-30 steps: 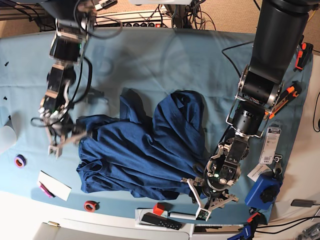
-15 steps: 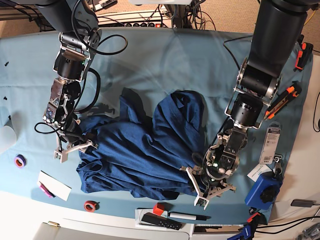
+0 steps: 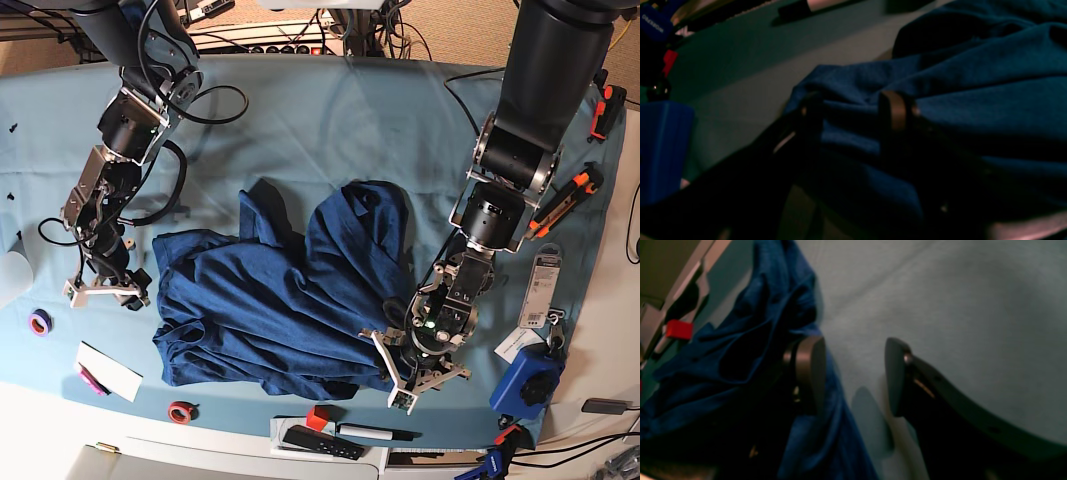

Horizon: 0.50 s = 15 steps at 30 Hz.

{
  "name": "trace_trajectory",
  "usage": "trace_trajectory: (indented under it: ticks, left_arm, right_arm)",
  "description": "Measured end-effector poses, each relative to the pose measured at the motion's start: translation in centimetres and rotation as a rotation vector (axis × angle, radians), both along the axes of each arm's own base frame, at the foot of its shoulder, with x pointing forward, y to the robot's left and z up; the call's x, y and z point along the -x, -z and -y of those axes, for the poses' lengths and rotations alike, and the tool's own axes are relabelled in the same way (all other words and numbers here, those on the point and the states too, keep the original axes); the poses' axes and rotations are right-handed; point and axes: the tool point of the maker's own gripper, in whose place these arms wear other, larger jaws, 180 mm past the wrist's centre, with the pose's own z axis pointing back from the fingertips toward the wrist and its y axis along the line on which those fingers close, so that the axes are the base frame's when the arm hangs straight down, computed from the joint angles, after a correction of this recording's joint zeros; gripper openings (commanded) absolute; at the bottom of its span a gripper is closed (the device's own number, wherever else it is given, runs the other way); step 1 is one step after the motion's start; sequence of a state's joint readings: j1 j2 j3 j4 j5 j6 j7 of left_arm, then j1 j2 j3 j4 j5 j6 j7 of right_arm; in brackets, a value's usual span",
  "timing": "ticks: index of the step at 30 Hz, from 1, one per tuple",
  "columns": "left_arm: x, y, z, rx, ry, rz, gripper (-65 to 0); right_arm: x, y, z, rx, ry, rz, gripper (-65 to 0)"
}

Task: Layout the t-shirt on the table in an organized manner, then fold the t-shirt properly
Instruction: 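Lower the right gripper onto the shirt's bunched end and grasp it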

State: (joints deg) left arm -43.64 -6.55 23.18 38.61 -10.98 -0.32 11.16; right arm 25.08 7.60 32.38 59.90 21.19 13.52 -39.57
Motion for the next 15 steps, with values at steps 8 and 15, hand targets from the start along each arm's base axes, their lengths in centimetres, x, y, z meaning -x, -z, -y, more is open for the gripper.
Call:
trace_trajectory:
  ticks: [8,15]
  left_arm:
    - [-0.1,-0.2,0.1,0.003,0.002,0.007,-37.5]
    - [-0.1,-0.1,0.1,0.003,0.001,0.008,-37.5]
  right_arm:
    - [-1.0,2.0,-1.8,-0.061,-0.019,-0.017,-36.2]
    - [-2.4,1.8,-3.3,-0.095,-0.059,-0.013,-36.5]
